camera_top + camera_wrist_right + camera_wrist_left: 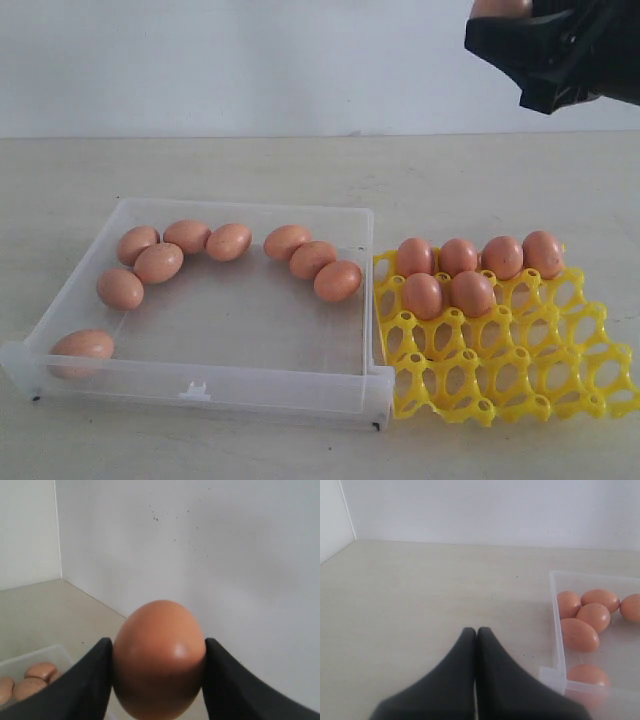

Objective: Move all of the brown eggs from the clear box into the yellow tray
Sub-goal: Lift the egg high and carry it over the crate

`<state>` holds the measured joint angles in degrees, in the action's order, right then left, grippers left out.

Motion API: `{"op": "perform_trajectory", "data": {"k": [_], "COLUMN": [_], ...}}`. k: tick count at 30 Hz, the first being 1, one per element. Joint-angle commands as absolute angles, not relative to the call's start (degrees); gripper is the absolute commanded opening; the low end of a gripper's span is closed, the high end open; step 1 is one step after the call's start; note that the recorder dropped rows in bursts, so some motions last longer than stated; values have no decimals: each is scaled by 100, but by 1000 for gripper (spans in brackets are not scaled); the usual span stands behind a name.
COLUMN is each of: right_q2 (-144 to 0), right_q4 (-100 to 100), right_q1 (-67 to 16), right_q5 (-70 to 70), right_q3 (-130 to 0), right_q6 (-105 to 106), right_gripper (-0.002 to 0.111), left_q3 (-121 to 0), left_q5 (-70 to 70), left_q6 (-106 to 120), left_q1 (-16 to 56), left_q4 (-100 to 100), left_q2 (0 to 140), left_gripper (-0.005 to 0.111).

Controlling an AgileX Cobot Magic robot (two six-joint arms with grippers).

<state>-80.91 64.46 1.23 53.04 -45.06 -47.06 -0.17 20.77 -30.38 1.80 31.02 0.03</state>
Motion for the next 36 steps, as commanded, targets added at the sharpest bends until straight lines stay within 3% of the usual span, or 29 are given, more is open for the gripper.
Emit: {"op": "perform_trajectory", "data": {"k": [1, 6, 8, 10, 15, 18, 22, 25, 28, 36], "right_q2": [-8067, -8067, -8067, -8081, -8797, -9470, -10364, -10832, -10984, -10034], "right_q4": [6346, 5677, 5083, 4549, 2179, 1660, 2997, 5292, 6338, 6344], "right_q1": [167, 167, 174, 174, 174, 174, 174, 174, 174, 166], "right_q5": [3892, 1321, 1109, 1486, 3980, 4222, 4224, 5418, 6996, 6996], "right_q3": [-4524, -4524, -4524, -4534, -4808, -5332, -5989, -6306, -6256, -4415], "right_q6": [-5027, -5721, -5436, -4741, -2059, -1647, -3797, -5573, -5808, -4591], "right_gripper": [0, 0, 0, 0, 0, 0, 0, 0, 0, 0], "left_q3": [0, 0, 0, 0, 0, 0, 0, 0, 0, 0], "left_q5": [2059, 2059, 2059, 2059, 2059, 2059, 2059, 2059, 2059, 2059], "left_q6": [-3036, -3036, -3036, -3036, -3036, -3036, -3036, -3036, -3036, -3036], "left_q1": [179, 179, 179, 179, 179, 179, 179, 179, 179, 179], "left_q4": [3126, 3126, 3126, 3126, 3126, 3126, 3126, 3126, 3126, 3126], "left_q2": [0, 0, 0, 0, 0, 0, 0, 0, 0, 0], "left_gripper": [-4, -4, -4, -4, -4, -4, -4, -4, -4, -4]}}
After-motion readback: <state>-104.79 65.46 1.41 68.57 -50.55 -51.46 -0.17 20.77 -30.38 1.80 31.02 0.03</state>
